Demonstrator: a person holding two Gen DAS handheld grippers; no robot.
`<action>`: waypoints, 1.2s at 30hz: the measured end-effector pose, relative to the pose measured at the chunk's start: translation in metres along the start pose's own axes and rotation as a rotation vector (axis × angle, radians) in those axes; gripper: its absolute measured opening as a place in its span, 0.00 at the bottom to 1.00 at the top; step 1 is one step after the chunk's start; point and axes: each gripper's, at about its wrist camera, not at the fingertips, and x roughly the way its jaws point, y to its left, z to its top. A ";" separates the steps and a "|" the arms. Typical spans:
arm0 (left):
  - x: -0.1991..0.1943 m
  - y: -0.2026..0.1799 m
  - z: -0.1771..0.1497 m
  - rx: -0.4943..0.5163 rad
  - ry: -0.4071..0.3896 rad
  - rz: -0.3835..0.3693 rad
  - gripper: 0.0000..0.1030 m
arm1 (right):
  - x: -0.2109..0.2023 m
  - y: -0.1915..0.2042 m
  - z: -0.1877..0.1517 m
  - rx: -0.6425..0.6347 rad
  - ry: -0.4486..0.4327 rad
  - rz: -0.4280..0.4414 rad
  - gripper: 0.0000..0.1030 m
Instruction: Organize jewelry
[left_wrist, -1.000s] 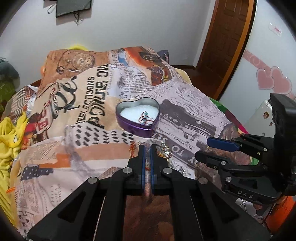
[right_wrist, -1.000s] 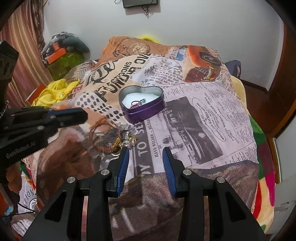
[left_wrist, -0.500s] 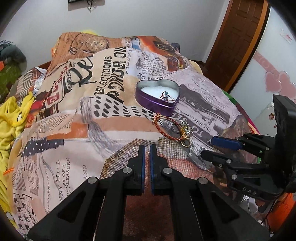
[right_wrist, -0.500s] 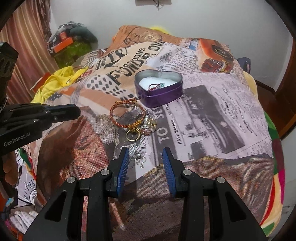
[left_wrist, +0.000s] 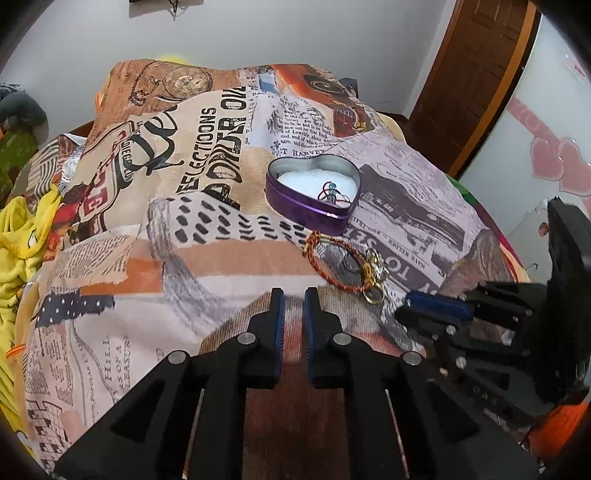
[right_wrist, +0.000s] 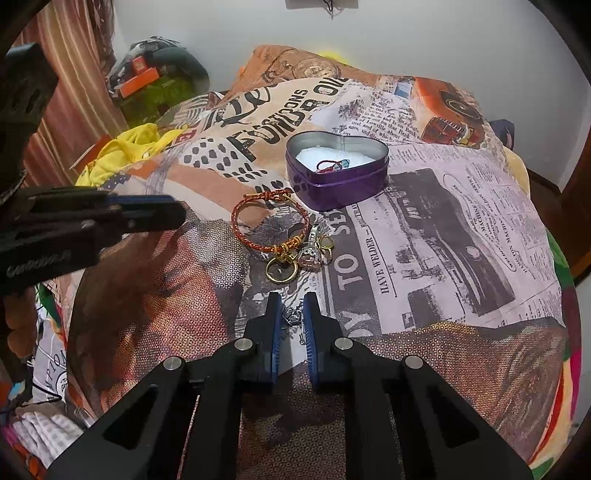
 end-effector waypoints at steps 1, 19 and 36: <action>0.002 0.000 0.003 0.003 0.000 -0.002 0.10 | -0.001 0.000 0.000 0.002 -0.003 0.002 0.10; 0.063 -0.015 0.040 0.099 0.105 0.004 0.18 | -0.020 -0.026 0.012 0.049 -0.089 -0.031 0.09; 0.050 -0.018 0.036 0.106 0.077 -0.015 0.06 | -0.027 -0.040 0.016 0.081 -0.114 -0.044 0.09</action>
